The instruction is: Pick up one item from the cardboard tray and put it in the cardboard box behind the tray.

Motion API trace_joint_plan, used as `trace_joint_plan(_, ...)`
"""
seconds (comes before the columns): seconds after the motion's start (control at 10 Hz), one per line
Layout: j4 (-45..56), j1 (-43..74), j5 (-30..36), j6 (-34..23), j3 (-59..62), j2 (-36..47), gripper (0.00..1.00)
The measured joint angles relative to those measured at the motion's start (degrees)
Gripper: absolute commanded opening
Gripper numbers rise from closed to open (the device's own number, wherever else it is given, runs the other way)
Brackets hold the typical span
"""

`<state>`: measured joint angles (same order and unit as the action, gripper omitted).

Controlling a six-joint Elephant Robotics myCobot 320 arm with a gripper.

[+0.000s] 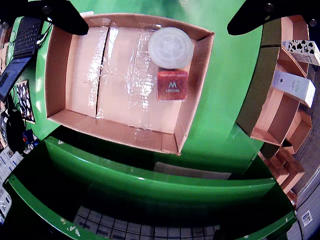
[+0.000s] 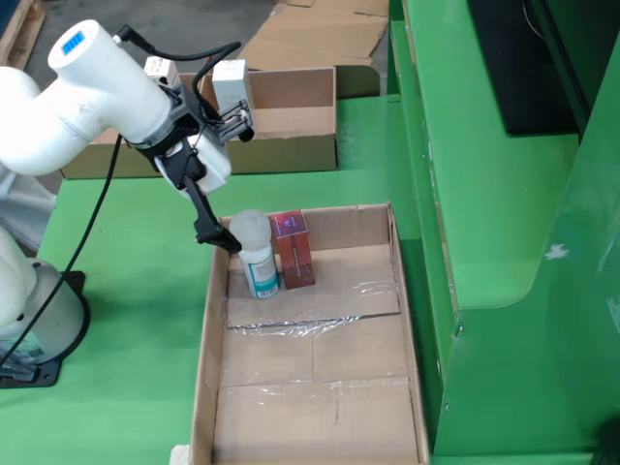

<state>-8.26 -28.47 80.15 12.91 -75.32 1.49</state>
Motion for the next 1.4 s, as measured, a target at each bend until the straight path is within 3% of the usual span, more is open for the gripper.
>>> trace_joint_plan(1.4,0.35,2.99,0.70,-0.79,14.68,-12.12,1.00)
